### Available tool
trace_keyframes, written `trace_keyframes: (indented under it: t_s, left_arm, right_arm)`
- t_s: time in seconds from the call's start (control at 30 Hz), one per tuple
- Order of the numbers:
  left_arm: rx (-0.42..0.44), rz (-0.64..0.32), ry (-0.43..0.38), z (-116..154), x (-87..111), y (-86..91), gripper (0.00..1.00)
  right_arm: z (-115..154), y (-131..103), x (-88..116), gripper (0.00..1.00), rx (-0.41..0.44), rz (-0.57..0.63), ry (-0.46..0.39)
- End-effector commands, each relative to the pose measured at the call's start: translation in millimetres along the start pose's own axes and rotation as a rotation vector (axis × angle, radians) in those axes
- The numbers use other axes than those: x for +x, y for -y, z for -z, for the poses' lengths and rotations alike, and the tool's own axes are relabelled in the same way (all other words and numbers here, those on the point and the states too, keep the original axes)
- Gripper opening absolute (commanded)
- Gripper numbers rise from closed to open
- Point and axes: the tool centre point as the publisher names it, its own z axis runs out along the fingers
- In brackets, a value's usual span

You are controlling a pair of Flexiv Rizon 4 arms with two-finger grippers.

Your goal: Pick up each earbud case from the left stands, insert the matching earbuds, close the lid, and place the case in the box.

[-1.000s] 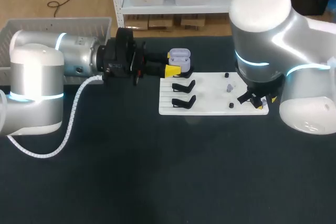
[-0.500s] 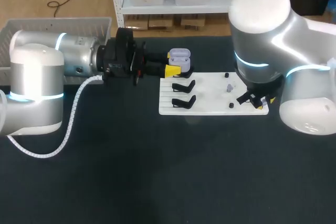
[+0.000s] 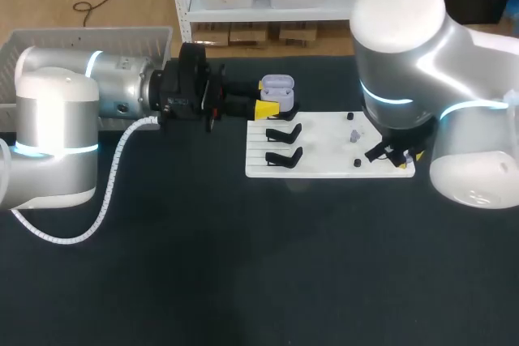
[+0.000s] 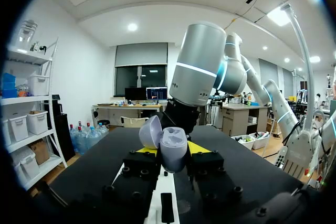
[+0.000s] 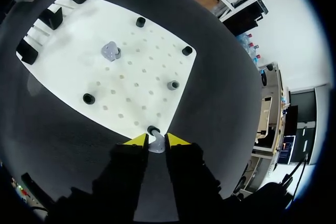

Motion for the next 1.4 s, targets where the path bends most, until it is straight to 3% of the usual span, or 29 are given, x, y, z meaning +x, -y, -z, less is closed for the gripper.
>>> trace_keyframes:
  t_s: [0.03,0.2,0.37,0.67,0.8,1.07,1.2,1.4]
  left_arm:
    - [-0.001,-0.002,0.002,0.2,0.8,0.3,0.00]
    - [-0.001,-0.002,0.002,0.2,0.8,0.3,0.00]
    - [-0.001,-0.002,0.002,0.2,0.8,0.3,0.00]
    - [-0.001,-0.002,0.002,0.2,0.8,0.3,0.00]
    - [-0.001,-0.002,0.002,0.2,0.8,0.3,0.00]
    - [-0.001,-0.002,0.002,0.2,0.8,0.3,0.00]
    - [-0.001,-0.002,0.002,0.2,0.8,0.3,0.00]
    - [-0.001,-0.002,0.002,0.2,0.8,0.3,0.00]
  right_arm:
    - [-1.2,-0.4,2.0,0.25,0.008,-0.002,0.002]
    - [-1.2,-0.1,2.3,0.24,0.015,-0.001,0.000]
    - [-0.8,0.9,2.6,0.00,0.019,-0.001,0.003]
    - [13.3,1.8,3.7,0.00,0.030,-0.006,0.015]
    - [37.5,4.2,3.1,0.00,0.031,-0.020,0.025]
    - [112.4,2.9,3.3,0.00,-0.046,-0.079,-0.035]
    - [150.4,-8.7,5.6,0.00,-0.109,-0.106,-0.104]
    - [189.4,-30.8,5.8,0.00,-0.099,-0.114,-0.145]
